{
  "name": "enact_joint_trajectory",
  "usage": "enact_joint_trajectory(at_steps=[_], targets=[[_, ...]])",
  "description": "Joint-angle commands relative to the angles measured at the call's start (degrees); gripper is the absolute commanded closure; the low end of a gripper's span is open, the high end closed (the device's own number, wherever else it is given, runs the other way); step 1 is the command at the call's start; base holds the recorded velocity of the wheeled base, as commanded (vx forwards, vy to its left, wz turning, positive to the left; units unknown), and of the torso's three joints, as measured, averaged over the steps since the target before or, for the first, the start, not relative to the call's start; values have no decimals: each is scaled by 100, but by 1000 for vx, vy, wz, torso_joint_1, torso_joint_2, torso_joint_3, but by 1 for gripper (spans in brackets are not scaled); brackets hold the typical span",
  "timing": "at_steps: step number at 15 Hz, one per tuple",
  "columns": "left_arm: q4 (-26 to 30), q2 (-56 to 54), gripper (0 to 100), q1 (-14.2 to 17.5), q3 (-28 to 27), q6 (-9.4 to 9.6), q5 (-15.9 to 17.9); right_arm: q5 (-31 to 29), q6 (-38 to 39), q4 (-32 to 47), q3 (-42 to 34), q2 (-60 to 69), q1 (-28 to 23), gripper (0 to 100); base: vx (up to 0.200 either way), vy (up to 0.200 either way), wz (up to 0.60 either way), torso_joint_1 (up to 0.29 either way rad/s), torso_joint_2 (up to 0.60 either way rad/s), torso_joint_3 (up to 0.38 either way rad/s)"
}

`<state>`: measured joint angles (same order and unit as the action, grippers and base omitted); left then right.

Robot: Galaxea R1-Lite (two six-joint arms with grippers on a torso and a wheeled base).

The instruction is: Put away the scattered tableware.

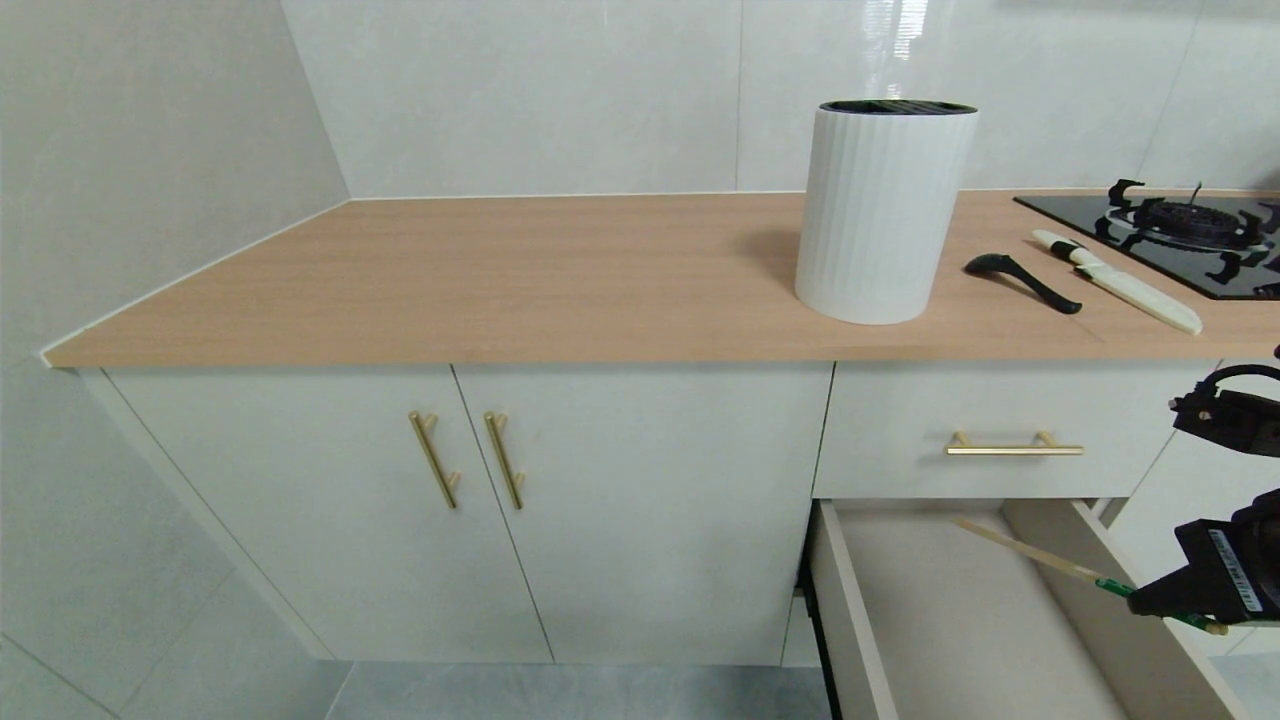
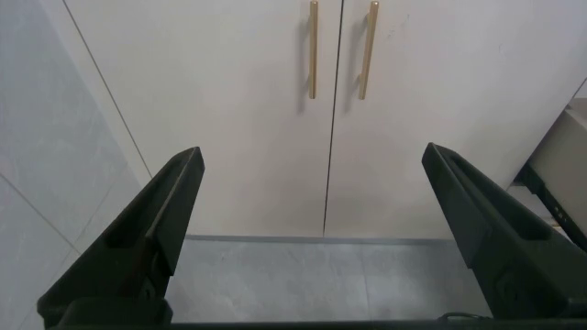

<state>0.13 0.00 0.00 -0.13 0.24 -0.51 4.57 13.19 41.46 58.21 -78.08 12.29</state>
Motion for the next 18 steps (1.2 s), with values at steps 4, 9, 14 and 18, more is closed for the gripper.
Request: enact_joint_trajectory(at_steps=[4, 9, 14, 18], targets=[[4, 9, 0, 0, -4, 2, -2, 0, -1, 2, -3, -260, 2, 100, 0, 0, 0, -113, 397, 275], [4, 9, 0, 0, -4, 2, -2, 0, -1, -112, -82, -287, -7, 100, 0, 0, 0, -84, 392, 295], [4, 9, 0, 0, 5, 2, -2, -141, -1, -411, -240, -295, 2, 100, 0, 0, 0, -10, 43, 28], [4, 9, 0, 0, 5, 2, -2, -132, -1, -1070, -521, -946, 28, 100, 0, 0, 0, 0, 0, 0]])
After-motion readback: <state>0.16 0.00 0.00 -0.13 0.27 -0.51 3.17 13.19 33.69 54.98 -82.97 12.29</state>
